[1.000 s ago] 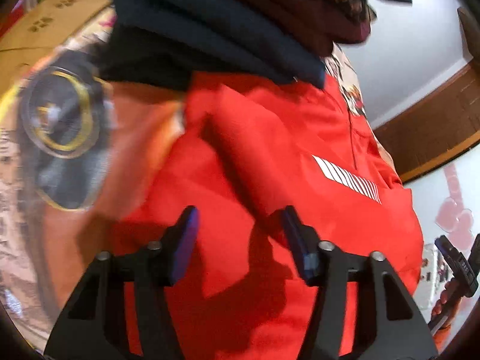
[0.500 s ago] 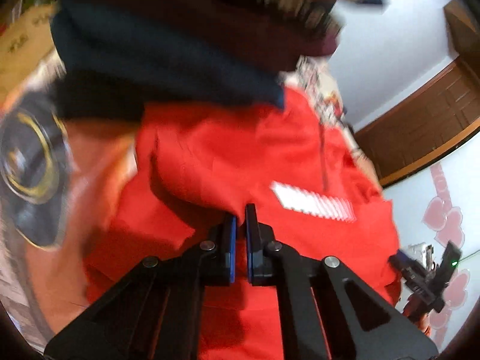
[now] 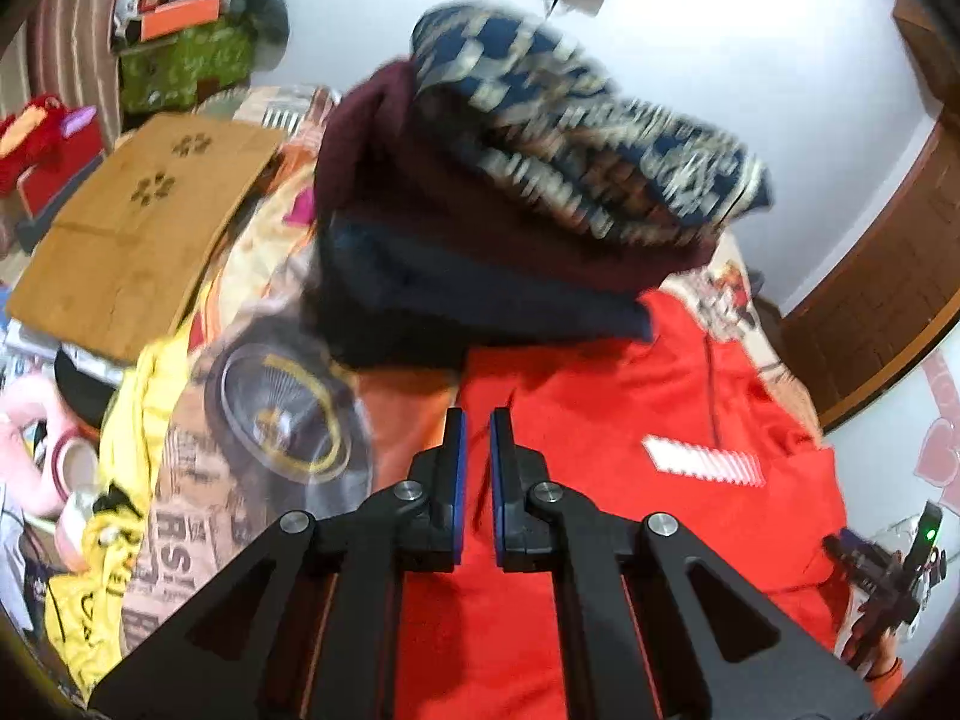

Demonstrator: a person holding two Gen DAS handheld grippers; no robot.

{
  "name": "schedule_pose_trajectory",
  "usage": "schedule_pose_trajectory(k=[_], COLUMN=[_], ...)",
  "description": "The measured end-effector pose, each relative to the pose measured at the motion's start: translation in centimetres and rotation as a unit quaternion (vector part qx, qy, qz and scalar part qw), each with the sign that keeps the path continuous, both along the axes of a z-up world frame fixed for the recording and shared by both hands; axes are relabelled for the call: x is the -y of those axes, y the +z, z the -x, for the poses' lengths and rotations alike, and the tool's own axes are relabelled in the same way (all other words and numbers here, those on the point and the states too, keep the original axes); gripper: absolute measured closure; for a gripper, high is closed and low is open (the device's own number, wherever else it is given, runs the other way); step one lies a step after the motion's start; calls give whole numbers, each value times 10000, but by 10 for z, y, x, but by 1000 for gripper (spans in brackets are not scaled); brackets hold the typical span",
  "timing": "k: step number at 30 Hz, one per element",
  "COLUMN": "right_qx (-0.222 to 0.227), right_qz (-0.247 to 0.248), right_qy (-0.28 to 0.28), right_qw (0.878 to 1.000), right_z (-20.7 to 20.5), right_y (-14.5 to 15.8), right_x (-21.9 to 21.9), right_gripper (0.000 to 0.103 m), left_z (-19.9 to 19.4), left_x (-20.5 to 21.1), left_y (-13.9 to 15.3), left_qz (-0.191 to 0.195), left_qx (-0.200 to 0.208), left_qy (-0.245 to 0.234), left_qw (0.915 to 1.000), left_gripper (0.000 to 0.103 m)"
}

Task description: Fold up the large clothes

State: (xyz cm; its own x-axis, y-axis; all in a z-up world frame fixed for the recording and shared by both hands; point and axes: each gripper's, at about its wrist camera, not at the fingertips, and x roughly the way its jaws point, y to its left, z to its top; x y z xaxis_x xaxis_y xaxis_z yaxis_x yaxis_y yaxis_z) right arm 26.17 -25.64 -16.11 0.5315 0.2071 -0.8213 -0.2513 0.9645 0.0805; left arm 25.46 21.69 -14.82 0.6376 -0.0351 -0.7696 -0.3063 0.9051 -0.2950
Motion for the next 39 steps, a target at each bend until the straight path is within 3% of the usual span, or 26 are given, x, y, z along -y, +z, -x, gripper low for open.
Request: schedule_pose_trajectory(k=[7, 11, 13, 15, 25, 31, 34, 39], right_qx=[-160, -190, -117, -54, 58, -341, -611, -1107], right_qz=[131, -60, -86, -118, -272, -435, -480, -487], right_qy=[145, 304, 303, 300, 594, 700, 756, 761], right_qw=[9997, 9993, 9994, 9995, 9978, 9960, 9941, 9897], right_z=[-4, -13, -21, -31, -91, -141, -163, -199], right_y=[8, 24, 32, 41, 60, 46, 32, 1], right_x=[-3, -1, -1, -2, -29, -48, -60, -81], right_gripper=[43, 43, 43, 43, 43, 43, 43, 43], left_z=[-12, -32, -45, -59, -152, -206, -226, -252], left_x=[26, 62, 84, 100, 173, 202, 205, 198], left_y=[-43, -35, -26, -21, -14, -40, -58, -91], left_qz=[43, -303, -464, -554, -916, -1164, -1253, -1404], left_qx=[-592, -541, -438, -325, -233, -483, -676, -920], left_qy=[-390, -870, -1103, -1279, -1958, -2073, -2054, -1966], left_qw=[9975, 9943, 9918, 9897, 9761, 9701, 9683, 9660], left_gripper=[98, 90, 75, 67, 62, 62, 56, 55])
